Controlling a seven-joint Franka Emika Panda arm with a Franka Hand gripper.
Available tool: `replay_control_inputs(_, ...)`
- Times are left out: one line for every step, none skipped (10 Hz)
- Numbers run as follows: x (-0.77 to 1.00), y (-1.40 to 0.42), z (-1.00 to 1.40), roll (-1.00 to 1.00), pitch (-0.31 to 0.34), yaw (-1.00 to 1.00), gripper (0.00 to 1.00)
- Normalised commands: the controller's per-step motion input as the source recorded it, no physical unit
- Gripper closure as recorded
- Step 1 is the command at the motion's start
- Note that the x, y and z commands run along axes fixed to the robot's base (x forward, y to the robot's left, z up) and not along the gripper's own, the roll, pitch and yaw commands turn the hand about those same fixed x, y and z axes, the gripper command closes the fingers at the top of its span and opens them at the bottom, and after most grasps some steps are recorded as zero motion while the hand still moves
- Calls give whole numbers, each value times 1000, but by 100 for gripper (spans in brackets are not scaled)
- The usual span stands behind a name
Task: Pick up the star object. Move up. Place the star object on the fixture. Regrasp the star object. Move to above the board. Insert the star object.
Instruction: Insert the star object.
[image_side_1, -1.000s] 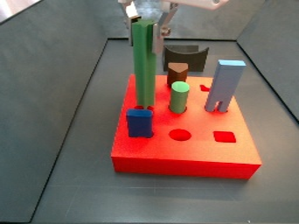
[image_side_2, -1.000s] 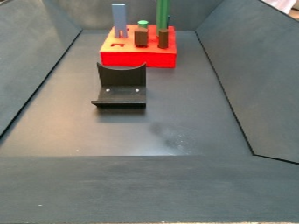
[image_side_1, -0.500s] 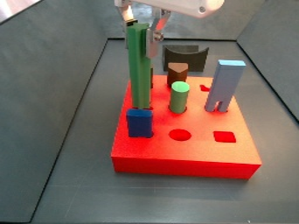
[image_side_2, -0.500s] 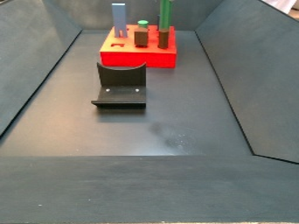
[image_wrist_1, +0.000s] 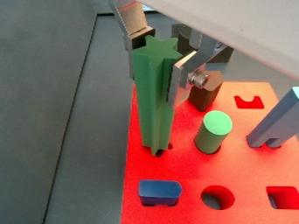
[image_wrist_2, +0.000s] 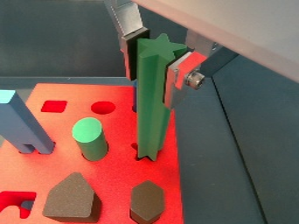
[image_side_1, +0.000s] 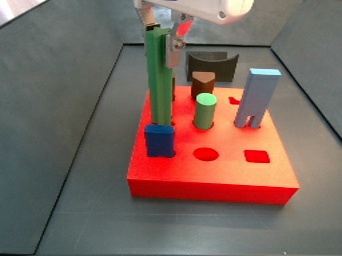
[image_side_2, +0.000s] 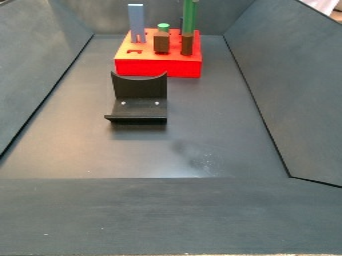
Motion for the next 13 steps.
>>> replay_control_inputs(89,0,-329,0,-44,331,100)
replay_control_inputs(163,0,-340,0,-37,503,100)
replay_control_inputs(254,26,-343,0,-3,546,100)
replay_control_inputs(286,31,-354,0,0,531,100)
replay_control_inputs(283,46,-346,0,0,491,100)
replay_control_inputs(171,51,-320,13,0,306,100)
replay_control_inputs(0,0,-263,9,0,31,100)
replay_control_inputs(-177,0,-217,0,0,0,100)
replay_control_inputs(-297,0,-157,0,0,0,100)
replay_control_inputs(-331,0,-123,0,4,-3,100)
replay_control_inputs(-300,0,-157,23,49,-54,100)
replay_control_inputs(-203,0,-191,4,13,-46,100)
replay_control_inputs(-20,-20,-246,0,0,-66,100)
